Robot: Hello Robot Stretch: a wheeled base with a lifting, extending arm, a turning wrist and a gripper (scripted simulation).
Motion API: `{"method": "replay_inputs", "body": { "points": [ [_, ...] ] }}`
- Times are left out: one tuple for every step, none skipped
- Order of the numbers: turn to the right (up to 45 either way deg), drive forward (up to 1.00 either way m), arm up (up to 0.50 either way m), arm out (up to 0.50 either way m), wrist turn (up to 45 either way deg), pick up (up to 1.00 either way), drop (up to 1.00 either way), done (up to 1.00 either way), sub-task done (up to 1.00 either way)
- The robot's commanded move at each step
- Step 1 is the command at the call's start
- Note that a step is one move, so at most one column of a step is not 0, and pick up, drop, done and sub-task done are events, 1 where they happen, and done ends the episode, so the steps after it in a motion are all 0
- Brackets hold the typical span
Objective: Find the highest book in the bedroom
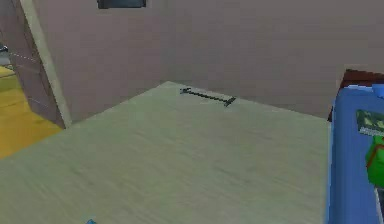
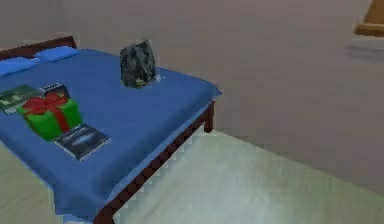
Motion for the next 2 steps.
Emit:
{"method": "replay_inputs", "body": {
  "points": [
    [-45.0, 0.0, 0.0, 0.0, 0.0, 0.0, 0.0, 0.0, 0.0],
    [-30.0, 0.0, 0.0, 0.0, 0.0, 0.0, 0.0, 0.0, 0.0]
  ]
}}
